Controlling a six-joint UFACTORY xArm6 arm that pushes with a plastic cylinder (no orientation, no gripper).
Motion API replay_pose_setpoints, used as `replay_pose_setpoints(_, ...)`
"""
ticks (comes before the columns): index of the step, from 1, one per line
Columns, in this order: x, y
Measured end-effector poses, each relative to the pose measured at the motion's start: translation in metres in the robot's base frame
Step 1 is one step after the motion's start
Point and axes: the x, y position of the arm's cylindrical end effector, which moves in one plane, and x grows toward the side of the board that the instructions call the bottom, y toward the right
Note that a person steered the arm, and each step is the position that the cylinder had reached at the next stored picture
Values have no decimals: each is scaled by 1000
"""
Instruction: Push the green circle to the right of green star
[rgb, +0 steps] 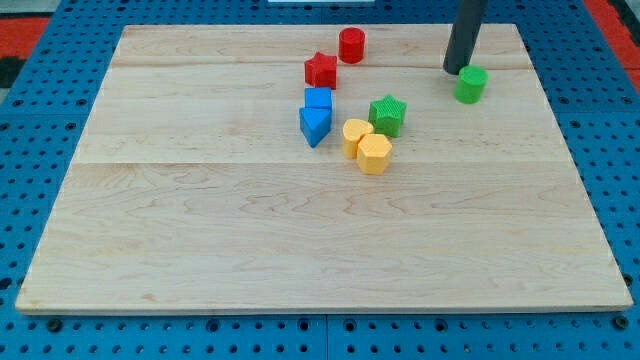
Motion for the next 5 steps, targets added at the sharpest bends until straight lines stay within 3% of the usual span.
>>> replay_pose_setpoints(2,-7,15)
replay_pose_setpoints(3,-20,49)
replay_pose_setpoints(5,1,56)
